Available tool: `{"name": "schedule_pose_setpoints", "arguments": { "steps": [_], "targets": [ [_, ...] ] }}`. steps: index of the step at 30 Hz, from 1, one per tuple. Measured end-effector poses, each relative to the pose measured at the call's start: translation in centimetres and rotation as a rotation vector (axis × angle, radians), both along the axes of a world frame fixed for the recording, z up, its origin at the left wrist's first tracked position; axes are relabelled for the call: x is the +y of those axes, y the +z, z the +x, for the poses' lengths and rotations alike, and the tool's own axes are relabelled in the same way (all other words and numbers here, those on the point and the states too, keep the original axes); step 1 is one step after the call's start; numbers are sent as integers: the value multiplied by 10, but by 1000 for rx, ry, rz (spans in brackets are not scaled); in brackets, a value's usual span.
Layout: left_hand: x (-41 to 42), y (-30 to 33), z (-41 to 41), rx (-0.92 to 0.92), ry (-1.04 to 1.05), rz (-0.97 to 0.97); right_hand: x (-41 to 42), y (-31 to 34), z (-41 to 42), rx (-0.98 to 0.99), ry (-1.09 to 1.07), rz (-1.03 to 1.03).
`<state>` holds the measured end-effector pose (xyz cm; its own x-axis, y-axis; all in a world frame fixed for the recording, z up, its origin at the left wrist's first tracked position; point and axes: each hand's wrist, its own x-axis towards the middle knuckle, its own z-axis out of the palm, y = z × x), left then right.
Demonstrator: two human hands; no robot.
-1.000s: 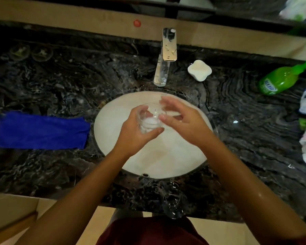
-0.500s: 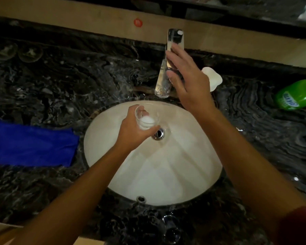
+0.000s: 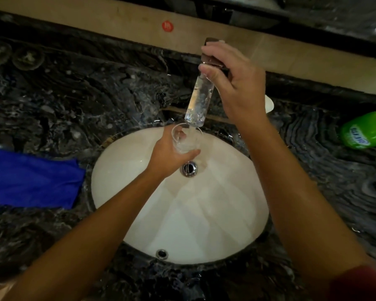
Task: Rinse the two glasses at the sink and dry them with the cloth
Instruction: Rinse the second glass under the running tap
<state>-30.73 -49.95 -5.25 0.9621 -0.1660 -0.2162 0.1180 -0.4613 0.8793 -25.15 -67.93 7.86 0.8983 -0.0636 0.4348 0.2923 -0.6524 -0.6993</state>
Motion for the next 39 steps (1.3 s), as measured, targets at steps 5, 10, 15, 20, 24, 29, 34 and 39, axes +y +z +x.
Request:
{"name": "schedule_pose_setpoints", "arguments": {
  "steps": [5,10,15,20,24,29,34,39],
  "targets": [
    [0,-3,1,-15,-14,-4,13,-2,-24,20,-154,259],
    [3,-6,9,6,-89,-7,22,-44,-94,110,-185,301],
    [11,-10,18,9,-216,2,42,-89,-99,570,79,10],
    [17,-10,22,-48,-290,11,55,-81,-60,1016,148,65],
    [25,-9,27,-25,-305,21,65,-77,-45,1127,154,131],
    [22,-9,29,56,-282,30,57,-87,-44,972,-8,493],
    [20,-13,27,138,-283,11,60,-101,-46,1090,30,462],
    [25,-15,29,234,-324,-92,63,-98,-47,1088,52,296]
  ]
}}
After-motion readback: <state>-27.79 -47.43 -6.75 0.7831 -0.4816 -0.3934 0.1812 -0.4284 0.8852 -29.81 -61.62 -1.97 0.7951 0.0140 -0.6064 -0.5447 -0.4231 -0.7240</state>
